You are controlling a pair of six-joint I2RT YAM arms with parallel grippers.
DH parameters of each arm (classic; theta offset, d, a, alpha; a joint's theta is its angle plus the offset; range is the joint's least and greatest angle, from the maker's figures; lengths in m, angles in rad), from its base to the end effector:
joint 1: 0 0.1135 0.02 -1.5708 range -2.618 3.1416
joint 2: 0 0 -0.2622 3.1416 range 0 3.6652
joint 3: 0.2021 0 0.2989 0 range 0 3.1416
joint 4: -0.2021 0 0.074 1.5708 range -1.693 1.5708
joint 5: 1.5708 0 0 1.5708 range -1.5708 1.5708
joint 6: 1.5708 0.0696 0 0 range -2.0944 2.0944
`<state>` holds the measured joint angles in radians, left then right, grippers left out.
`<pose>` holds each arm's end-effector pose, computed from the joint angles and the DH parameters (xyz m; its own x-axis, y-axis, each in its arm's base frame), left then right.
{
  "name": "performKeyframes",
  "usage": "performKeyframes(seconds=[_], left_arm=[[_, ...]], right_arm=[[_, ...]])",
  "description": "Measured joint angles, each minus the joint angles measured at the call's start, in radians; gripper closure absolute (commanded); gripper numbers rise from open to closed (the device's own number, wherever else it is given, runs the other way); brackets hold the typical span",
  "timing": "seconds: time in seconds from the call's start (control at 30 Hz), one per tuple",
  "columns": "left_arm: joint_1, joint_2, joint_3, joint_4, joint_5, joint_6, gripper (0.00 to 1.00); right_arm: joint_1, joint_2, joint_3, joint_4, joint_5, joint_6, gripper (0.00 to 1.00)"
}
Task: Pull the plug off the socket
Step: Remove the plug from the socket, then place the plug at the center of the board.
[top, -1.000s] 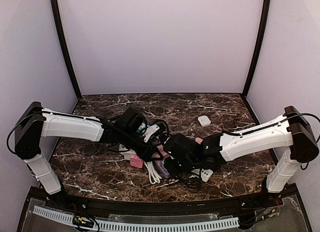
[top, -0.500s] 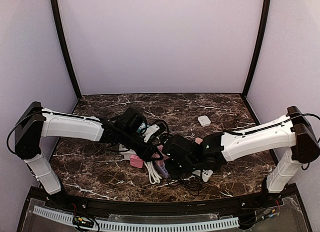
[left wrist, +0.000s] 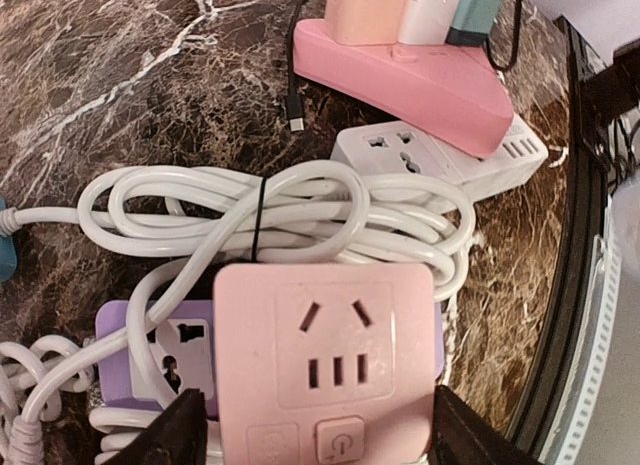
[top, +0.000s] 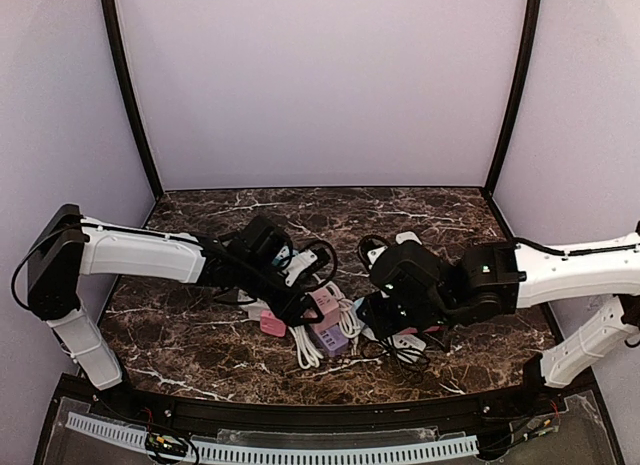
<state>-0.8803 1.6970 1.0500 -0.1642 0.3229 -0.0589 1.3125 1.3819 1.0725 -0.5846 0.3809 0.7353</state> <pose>0.2500 -0.3373 0.1435 -0.5123 0.5324 -0.6739 0.8416 0.4677 -0.2702 0.1156 0.3364 0.2310 -0.7099 -0.2489 -0.6589 -0.4879 0.8484 0.2052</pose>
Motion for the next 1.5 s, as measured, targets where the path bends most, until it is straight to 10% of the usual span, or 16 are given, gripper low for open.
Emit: performKeyframes(seconds=[0.77,1.5], left_arm=[[0.201,-0.459,-0.090,-0.047,-0.100,0.022,0.04],[0.211,-0.458,-0.091,-0.078,-0.179,-0.007,0.04]], right_arm=[[-0.471,0.082,0.457,-0.261,0.095,-0.256,1.00],[-0.958,0.451,0.367,0.104,-0.227,-0.499,1.00]])
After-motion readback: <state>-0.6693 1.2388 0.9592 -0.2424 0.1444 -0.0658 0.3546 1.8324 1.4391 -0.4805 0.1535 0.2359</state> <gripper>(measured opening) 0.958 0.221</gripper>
